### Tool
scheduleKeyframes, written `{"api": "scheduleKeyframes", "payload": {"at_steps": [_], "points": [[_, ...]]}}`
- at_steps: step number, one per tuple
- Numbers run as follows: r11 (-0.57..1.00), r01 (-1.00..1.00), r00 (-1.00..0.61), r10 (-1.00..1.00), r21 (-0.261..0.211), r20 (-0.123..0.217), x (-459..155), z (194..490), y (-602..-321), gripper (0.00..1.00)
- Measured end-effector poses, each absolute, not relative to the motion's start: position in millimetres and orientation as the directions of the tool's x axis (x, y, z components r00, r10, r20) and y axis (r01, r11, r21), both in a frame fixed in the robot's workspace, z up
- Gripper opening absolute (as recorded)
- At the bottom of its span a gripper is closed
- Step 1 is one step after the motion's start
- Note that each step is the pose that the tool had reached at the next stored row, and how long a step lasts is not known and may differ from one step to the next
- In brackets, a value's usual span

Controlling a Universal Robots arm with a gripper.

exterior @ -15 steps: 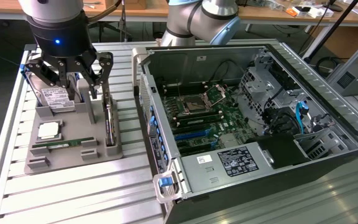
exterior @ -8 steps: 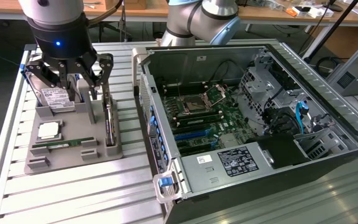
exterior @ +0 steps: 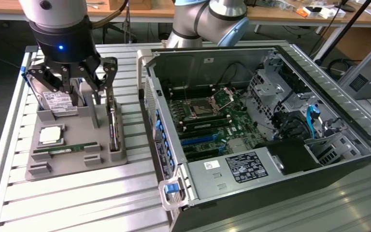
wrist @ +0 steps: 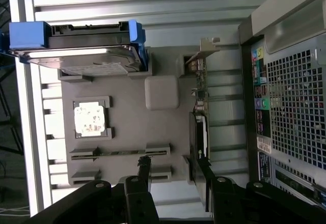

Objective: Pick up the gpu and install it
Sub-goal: 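Pick up the gpu and move the gpu toward the slot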

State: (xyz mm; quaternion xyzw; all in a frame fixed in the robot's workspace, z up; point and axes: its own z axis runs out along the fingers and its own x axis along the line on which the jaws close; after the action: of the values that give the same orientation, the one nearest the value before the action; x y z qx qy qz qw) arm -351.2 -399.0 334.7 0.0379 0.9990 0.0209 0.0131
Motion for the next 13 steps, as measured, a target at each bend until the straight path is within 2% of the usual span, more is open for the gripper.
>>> {"api": "scheduleKeyframes", "payload": {"at_steps": [13], "points": [[0.996,0.075,-0.997,0.076,0.043,-0.025,-351.2,328.8,-399.0,0.48]]}}
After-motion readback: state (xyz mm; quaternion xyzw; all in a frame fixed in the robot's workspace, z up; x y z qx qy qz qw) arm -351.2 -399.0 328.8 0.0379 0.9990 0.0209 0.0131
